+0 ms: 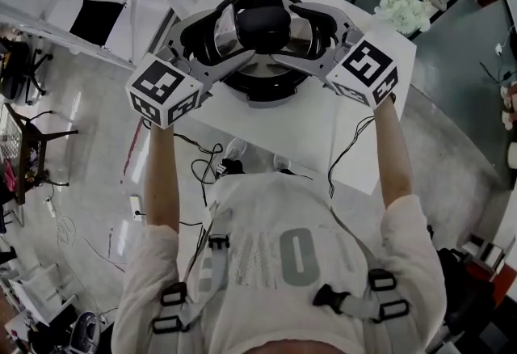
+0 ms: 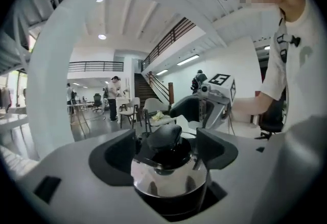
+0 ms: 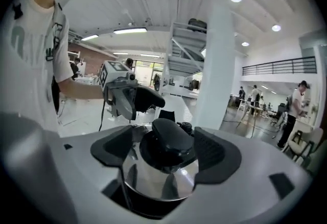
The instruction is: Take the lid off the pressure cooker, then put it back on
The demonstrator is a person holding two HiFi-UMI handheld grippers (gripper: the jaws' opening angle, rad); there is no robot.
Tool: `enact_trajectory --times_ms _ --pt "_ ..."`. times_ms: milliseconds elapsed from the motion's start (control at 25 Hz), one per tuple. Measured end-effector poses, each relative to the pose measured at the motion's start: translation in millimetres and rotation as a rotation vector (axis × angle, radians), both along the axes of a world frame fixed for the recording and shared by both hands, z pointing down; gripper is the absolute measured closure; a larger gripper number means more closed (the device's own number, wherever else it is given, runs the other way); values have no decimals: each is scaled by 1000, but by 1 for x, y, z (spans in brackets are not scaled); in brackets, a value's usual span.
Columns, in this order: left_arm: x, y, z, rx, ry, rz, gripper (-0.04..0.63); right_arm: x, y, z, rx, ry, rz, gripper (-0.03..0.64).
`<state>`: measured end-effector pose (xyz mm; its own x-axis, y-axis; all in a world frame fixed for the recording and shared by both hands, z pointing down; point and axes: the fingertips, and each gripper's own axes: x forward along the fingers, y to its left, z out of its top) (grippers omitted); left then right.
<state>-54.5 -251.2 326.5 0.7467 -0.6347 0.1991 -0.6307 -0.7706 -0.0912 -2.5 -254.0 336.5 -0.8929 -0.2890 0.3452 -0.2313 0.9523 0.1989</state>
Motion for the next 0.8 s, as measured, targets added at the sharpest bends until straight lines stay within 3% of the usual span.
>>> enact_trajectory --times_ms 240,360,440,600,800 --pt "15 -19 14 -90 -139 169 213 -9 -17 15 -39 128 -148 230" --pt "20 -25 27 -124 -170 205 213 -12 -25 24 -46 164 -175 232" --pt "23 -26 33 -126 -194 226 226 -15 -28 27 -65 166 -196 272" --pt "25 -26 39 -132 -219 310 330 -22 -27 29 -135 163 -264 320" --pt "26 -30 39 -160 -229 370 331 -23 -31 30 -169 155 -284 327"
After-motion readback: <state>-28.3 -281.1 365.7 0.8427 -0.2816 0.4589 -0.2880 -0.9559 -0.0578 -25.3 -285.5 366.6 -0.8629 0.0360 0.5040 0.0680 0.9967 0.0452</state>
